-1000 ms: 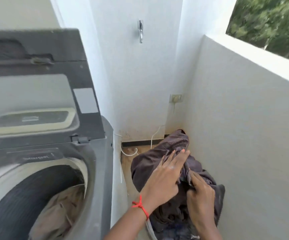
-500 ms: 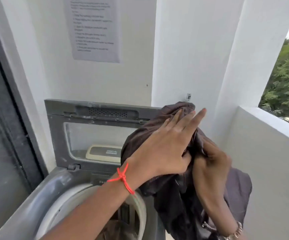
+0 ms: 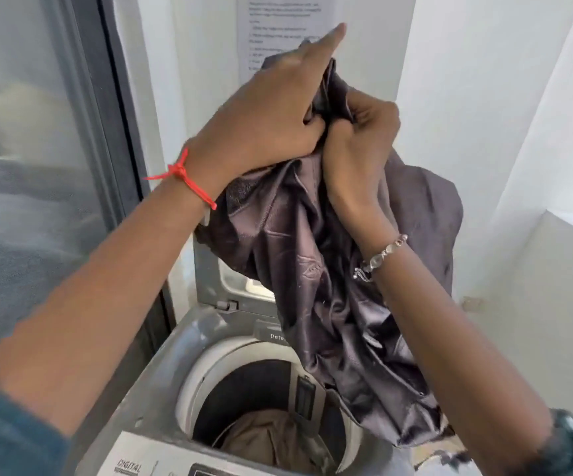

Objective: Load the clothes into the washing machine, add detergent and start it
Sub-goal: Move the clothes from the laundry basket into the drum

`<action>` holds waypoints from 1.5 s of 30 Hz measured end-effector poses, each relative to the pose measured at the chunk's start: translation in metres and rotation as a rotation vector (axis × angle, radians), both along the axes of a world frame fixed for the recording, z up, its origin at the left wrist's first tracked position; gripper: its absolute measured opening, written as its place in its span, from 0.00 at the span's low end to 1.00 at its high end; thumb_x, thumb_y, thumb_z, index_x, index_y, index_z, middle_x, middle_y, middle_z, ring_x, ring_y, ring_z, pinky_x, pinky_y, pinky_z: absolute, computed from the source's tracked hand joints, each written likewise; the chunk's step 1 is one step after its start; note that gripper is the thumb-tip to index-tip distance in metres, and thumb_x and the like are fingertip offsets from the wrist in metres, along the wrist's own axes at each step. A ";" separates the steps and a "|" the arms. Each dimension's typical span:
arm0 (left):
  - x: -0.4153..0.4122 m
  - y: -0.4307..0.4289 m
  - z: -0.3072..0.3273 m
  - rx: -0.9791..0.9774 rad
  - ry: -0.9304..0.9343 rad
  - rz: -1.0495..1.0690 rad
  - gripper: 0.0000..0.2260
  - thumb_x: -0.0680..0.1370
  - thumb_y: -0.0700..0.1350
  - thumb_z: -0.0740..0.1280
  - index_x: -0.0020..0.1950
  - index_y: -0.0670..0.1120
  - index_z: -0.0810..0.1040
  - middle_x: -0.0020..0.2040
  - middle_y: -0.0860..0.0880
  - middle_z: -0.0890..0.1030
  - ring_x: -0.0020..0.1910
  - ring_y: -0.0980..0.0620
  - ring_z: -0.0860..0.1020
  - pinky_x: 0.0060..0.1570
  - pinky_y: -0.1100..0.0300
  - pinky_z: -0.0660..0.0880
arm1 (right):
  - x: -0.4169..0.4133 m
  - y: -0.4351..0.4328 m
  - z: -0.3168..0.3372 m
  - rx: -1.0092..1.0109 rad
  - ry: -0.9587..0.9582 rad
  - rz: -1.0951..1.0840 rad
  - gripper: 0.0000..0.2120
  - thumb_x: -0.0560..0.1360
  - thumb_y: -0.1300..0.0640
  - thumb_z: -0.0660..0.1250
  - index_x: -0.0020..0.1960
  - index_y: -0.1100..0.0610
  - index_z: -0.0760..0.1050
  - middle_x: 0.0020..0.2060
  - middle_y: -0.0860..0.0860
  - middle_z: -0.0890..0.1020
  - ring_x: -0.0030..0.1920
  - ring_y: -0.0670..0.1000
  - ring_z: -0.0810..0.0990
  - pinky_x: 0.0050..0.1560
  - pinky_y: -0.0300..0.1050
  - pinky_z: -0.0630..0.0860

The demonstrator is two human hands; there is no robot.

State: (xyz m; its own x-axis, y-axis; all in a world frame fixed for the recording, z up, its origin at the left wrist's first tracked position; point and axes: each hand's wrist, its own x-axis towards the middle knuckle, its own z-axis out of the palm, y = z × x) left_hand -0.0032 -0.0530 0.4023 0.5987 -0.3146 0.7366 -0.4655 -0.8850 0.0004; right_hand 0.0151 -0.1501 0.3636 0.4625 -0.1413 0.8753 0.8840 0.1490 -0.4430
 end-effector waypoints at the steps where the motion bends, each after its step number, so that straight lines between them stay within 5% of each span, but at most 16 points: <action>1: 0.000 0.010 0.007 0.003 -0.032 0.013 0.33 0.72 0.41 0.62 0.76 0.45 0.55 0.69 0.44 0.70 0.64 0.45 0.72 0.63 0.56 0.68 | 0.001 0.011 0.008 0.019 -0.016 0.023 0.31 0.60 0.78 0.51 0.22 0.40 0.61 0.16 0.37 0.65 0.22 0.36 0.63 0.27 0.24 0.59; 6: 0.003 0.045 0.025 0.008 -0.157 0.059 0.26 0.68 0.45 0.58 0.66 0.41 0.68 0.56 0.40 0.77 0.55 0.41 0.75 0.56 0.50 0.70 | 0.010 0.050 0.024 0.070 -0.031 0.046 0.24 0.59 0.75 0.52 0.26 0.44 0.61 0.19 0.37 0.62 0.25 0.38 0.60 0.29 0.26 0.57; 10: 0.016 0.053 -0.010 -0.001 0.009 0.047 0.37 0.70 0.40 0.62 0.77 0.44 0.51 0.68 0.43 0.71 0.63 0.44 0.72 0.63 0.53 0.68 | 0.027 0.061 -0.014 0.062 0.128 0.014 0.23 0.59 0.76 0.52 0.25 0.46 0.60 0.21 0.38 0.60 0.27 0.38 0.57 0.28 0.30 0.55; 14: 0.040 0.046 -0.086 -0.023 0.164 0.054 0.38 0.71 0.38 0.62 0.77 0.48 0.48 0.75 0.44 0.61 0.71 0.47 0.65 0.63 0.52 0.69 | 0.047 0.054 -0.097 0.024 0.343 -0.025 0.16 0.62 0.74 0.53 0.24 0.54 0.65 0.24 0.44 0.66 0.29 0.41 0.61 0.30 0.37 0.60; 18: 0.053 0.036 -0.171 -0.030 0.313 0.052 0.36 0.72 0.37 0.61 0.77 0.46 0.48 0.77 0.46 0.54 0.76 0.51 0.55 0.69 0.59 0.58 | 0.056 0.044 -0.184 -0.073 0.553 -0.022 0.17 0.66 0.76 0.53 0.42 0.69 0.79 0.39 0.51 0.79 0.40 0.41 0.75 0.45 0.38 0.73; 22: 0.063 0.035 -0.252 -0.045 0.441 0.007 0.35 0.74 0.37 0.60 0.77 0.45 0.46 0.78 0.48 0.50 0.77 0.54 0.48 0.71 0.64 0.49 | 0.059 0.040 -0.260 -0.050 0.684 -0.038 0.24 0.66 0.79 0.54 0.42 0.60 0.83 0.38 0.53 0.83 0.40 0.40 0.76 0.45 0.37 0.76; 24: 0.064 0.035 -0.290 -0.054 0.491 -0.005 0.36 0.74 0.37 0.60 0.77 0.46 0.43 0.77 0.51 0.46 0.76 0.55 0.45 0.73 0.62 0.49 | 0.059 0.037 -0.292 -0.053 0.742 -0.032 0.31 0.67 0.80 0.54 0.43 0.49 0.83 0.40 0.45 0.84 0.43 0.39 0.78 0.48 0.32 0.75; 28: 0.066 0.035 -0.355 -0.010 0.572 -0.034 0.37 0.75 0.38 0.60 0.75 0.46 0.38 0.77 0.50 0.43 0.76 0.50 0.42 0.75 0.54 0.50 | 0.055 0.031 -0.344 -0.151 0.854 -0.027 0.35 0.66 0.81 0.53 0.62 0.50 0.75 0.56 0.40 0.79 0.58 0.42 0.78 0.61 0.39 0.73; 32: 0.061 0.038 -0.394 0.127 0.712 -0.017 0.37 0.76 0.44 0.58 0.74 0.48 0.33 0.77 0.48 0.37 0.75 0.47 0.35 0.75 0.52 0.42 | 0.052 0.022 -0.378 -0.389 0.888 -0.124 0.38 0.61 0.81 0.53 0.66 0.57 0.72 0.50 0.46 0.84 0.46 0.53 0.79 0.46 0.37 0.76; 35: 0.060 0.044 -0.413 0.171 0.820 -0.021 0.39 0.76 0.44 0.58 0.72 0.48 0.29 0.75 0.48 0.32 0.74 0.46 0.32 0.75 0.52 0.39 | 0.053 0.021 -0.392 -0.543 0.937 -0.089 0.38 0.61 0.80 0.52 0.67 0.59 0.70 0.53 0.51 0.81 0.38 0.38 0.77 0.42 0.23 0.69; 37: 0.063 0.050 -0.427 0.213 0.900 -0.012 0.39 0.77 0.44 0.58 0.70 0.48 0.26 0.73 0.48 0.28 0.73 0.46 0.31 0.74 0.52 0.38 | 0.056 0.021 -0.402 -0.641 0.970 -0.062 0.38 0.62 0.79 0.52 0.68 0.59 0.70 0.54 0.52 0.81 0.43 0.35 0.76 0.47 0.21 0.67; 41: 0.071 0.060 -0.455 0.322 1.047 0.008 0.37 0.80 0.48 0.57 0.70 0.49 0.27 0.74 0.48 0.30 0.74 0.46 0.33 0.74 0.48 0.41 | 0.065 0.020 -0.428 -0.838 1.002 -0.046 0.37 0.62 0.78 0.53 0.67 0.57 0.72 0.45 0.53 0.84 0.44 0.52 0.80 0.43 0.31 0.68; 45: 0.080 0.060 -0.481 0.308 1.208 0.012 0.35 0.80 0.46 0.57 0.75 0.48 0.33 0.76 0.48 0.32 0.75 0.47 0.34 0.75 0.47 0.42 | 0.079 0.020 -0.464 -0.947 1.090 0.010 0.32 0.64 0.77 0.53 0.64 0.61 0.74 0.44 0.50 0.82 0.43 0.47 0.78 0.49 0.37 0.72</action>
State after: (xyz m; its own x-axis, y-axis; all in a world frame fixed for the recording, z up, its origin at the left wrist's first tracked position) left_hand 0.0766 0.0071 -0.0788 0.8450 -0.3660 -0.3900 -0.3036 -0.9285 0.2136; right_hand 0.0939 -0.1300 -0.1002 0.9463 0.2881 -0.1465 0.0481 -0.5739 -0.8175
